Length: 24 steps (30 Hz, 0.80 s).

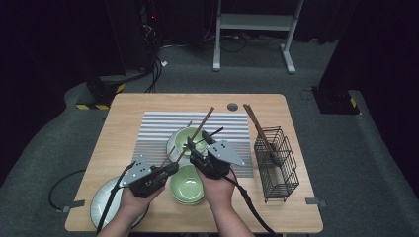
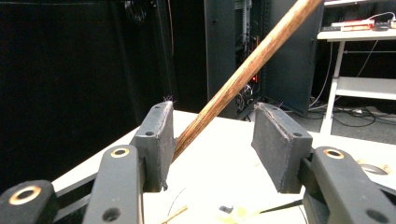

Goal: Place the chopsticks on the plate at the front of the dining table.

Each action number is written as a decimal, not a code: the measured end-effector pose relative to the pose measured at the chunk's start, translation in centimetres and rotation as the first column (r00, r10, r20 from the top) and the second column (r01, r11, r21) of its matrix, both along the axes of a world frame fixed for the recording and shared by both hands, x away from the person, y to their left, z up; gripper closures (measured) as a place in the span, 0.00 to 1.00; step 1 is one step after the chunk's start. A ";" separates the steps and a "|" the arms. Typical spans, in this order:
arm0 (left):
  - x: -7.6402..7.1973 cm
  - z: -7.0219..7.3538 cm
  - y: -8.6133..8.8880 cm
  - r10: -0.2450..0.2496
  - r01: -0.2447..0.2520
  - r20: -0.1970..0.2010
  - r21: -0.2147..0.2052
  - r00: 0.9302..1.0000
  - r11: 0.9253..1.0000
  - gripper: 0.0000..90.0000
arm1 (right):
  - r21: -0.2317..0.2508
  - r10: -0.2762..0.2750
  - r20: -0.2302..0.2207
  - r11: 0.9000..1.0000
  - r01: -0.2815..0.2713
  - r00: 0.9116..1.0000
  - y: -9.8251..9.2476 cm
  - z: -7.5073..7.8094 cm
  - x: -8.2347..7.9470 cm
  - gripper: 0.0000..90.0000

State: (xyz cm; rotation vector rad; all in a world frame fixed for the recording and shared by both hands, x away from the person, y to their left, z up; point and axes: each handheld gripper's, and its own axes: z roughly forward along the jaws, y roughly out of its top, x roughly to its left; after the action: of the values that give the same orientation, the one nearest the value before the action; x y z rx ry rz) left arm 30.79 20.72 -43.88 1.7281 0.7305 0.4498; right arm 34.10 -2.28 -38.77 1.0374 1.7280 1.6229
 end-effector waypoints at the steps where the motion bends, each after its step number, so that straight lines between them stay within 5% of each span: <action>1: 0.0 0.0 0.0 0.000 0.000 0.000 0.000 1.000 1.000 0.94 | 0.000 0.000 0.000 1.000 0.000 1.000 0.0 0.0 0.0 0.54; 24: -0.1 -0.3 0.1 0.000 -0.001 -0.013 -0.013 1.000 1.000 0.94 | -0.003 -0.028 -0.036 1.000 0.028 0.999 -0.6 -1.9 0.6 0.53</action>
State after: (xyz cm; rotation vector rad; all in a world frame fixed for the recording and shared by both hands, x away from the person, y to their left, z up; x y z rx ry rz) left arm 30.73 20.86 -44.20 1.7204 0.7418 0.4335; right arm 34.67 -2.93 -40.63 1.0907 1.7306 1.5941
